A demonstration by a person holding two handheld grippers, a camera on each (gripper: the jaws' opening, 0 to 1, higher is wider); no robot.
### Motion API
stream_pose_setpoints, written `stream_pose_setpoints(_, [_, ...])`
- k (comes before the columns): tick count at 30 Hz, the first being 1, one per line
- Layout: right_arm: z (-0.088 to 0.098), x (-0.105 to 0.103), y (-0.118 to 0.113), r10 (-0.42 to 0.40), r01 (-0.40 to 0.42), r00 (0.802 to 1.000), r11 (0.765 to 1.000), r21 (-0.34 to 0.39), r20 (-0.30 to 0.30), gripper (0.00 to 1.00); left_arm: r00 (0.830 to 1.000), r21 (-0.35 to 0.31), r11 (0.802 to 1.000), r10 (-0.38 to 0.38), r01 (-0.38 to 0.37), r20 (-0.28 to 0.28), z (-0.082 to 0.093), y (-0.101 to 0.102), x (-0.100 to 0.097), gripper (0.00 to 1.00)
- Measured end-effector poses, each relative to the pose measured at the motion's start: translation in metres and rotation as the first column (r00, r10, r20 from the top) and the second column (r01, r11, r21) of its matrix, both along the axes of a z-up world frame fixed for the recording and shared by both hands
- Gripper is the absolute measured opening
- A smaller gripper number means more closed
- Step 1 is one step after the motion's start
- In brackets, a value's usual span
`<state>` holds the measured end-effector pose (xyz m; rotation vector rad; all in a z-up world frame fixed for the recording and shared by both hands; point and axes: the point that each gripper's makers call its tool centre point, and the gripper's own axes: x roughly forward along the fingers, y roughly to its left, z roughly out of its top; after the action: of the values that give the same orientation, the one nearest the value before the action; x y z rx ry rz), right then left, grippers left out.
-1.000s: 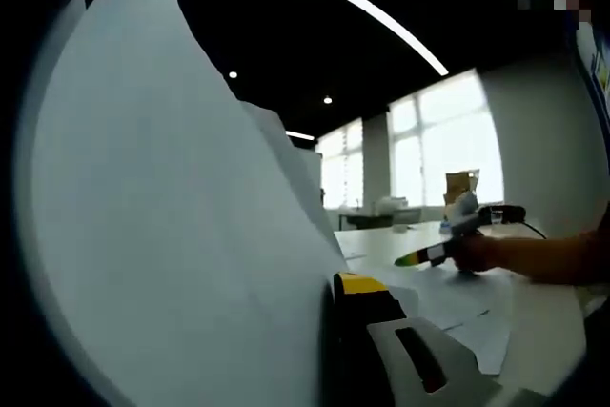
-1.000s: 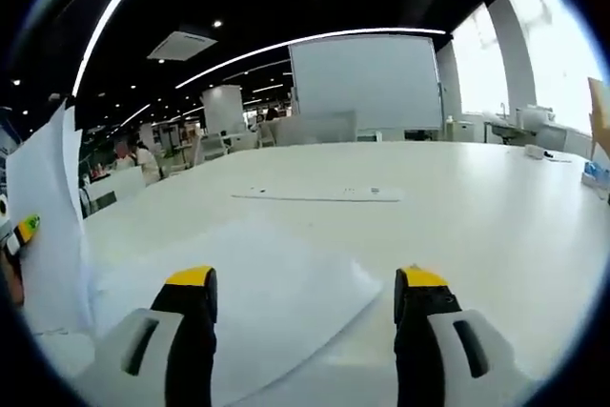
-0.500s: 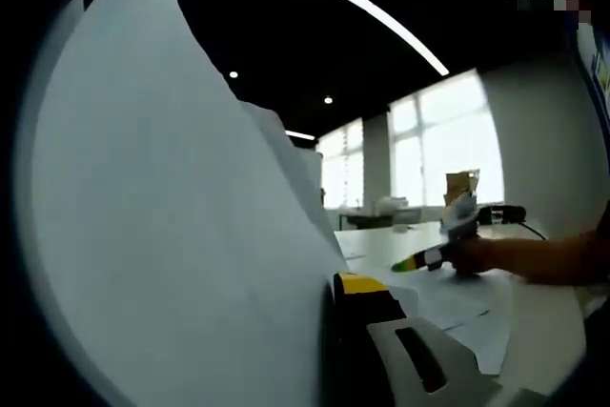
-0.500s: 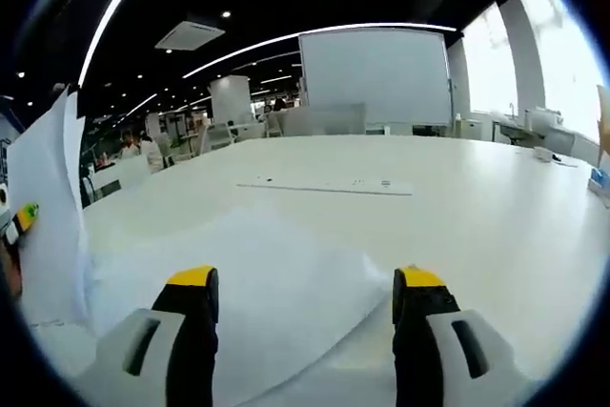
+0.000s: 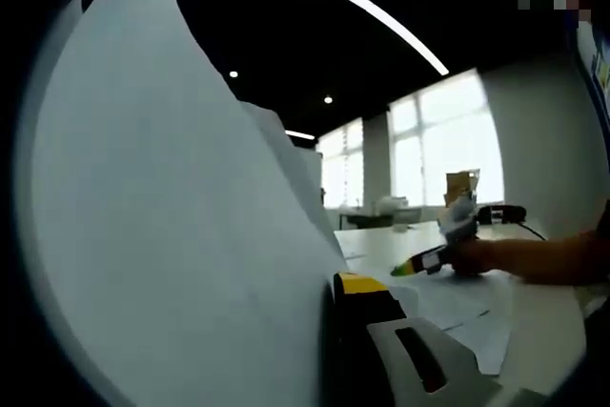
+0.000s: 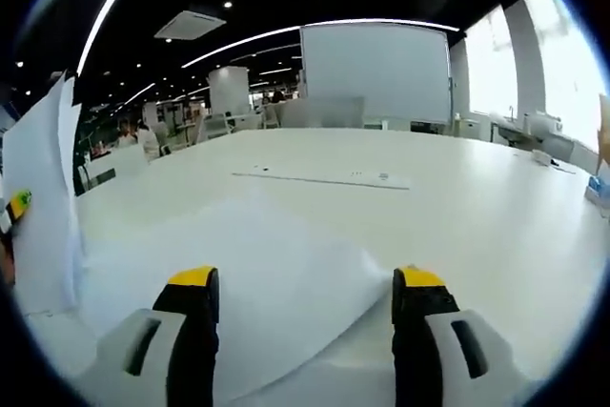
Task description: Organize the stack of printing papers by aligning and flattening the scattered papers on the table
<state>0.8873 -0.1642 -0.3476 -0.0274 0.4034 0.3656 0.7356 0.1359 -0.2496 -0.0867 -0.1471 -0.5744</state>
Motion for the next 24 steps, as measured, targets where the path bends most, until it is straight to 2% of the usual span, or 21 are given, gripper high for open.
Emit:
stream_pose_setpoints(10, [-0.0059,0.0006,-0.0004,0.004,-0.004,1.000,0.999,-0.052,-0.004,0.68,1.000,-0.002,1.000,-0.002,0.002,0.001,0.0003,0.0003,-0.0012,0.10])
stream_pose_setpoints(19, [-0.0064,0.0020,-0.0019,0.000,0.000,1.000,0.999,-0.047,-0.007,0.68,1.000,-0.004,1.000,-0.002,0.002,0.003,0.0013,0.0007,-0.0013,0.10])
stream_pose_setpoints(24, [-0.0062,0.0010,-0.0004,0.009,-0.009,1.000,0.999,-0.048,-0.003,0.62,1.000,-0.003,1.000,0.000,0.000,0.002,0.0012,0.0009,-0.0007,0.10])
